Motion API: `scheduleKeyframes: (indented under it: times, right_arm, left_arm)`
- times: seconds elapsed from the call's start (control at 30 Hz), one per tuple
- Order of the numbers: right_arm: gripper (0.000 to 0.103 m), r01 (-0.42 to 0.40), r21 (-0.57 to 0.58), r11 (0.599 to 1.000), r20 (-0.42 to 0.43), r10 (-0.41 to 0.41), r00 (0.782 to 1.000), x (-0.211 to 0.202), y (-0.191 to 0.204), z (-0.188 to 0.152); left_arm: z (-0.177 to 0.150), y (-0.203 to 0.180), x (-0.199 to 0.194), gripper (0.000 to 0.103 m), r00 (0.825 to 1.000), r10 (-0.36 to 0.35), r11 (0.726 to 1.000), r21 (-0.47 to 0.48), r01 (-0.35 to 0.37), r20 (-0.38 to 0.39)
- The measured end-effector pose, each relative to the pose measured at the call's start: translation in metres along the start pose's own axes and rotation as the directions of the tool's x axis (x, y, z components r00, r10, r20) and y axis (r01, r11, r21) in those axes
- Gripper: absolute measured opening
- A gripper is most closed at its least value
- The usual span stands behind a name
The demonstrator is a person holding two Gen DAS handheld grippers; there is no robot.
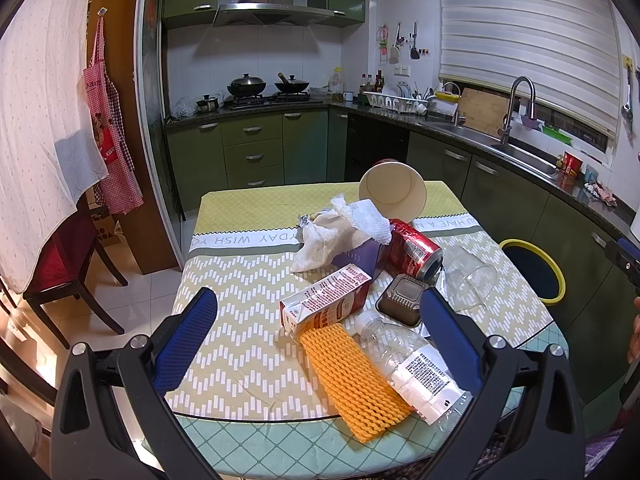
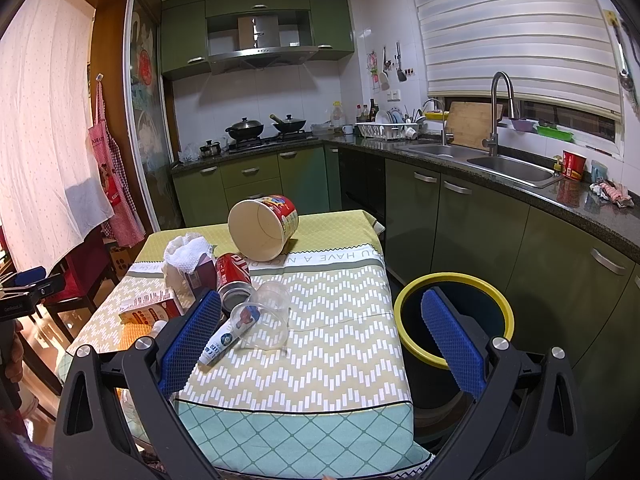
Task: Collect trash
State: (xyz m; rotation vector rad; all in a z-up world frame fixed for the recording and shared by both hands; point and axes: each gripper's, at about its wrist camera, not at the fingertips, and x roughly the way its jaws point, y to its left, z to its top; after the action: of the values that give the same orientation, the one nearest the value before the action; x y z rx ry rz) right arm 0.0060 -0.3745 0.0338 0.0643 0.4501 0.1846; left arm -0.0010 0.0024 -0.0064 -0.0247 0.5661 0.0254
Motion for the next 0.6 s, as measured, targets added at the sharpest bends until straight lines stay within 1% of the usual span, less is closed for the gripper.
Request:
scheduleKeyframes:
  times: [0.47, 0.6]
  right_arm:
    - [0.099, 0.011, 0.014, 1.000, 0.000, -0.011, 1.000, 0.007, -0.003, -0.002]
    - [0.099, -0.020, 0.061, 0.998, -0.015, 0.021, 1.000, 0.015, -0.012, 0.001]
  left_arm:
    - [-0.001, 0.003, 0.002, 0.097, 1.000, -0.007, 1.000, -0.007, 0.007, -0.008]
    - [-0.002, 0.012, 0.008, 0.097, 1.000, -0.021, 1.000, -0.021, 0.020, -0.019]
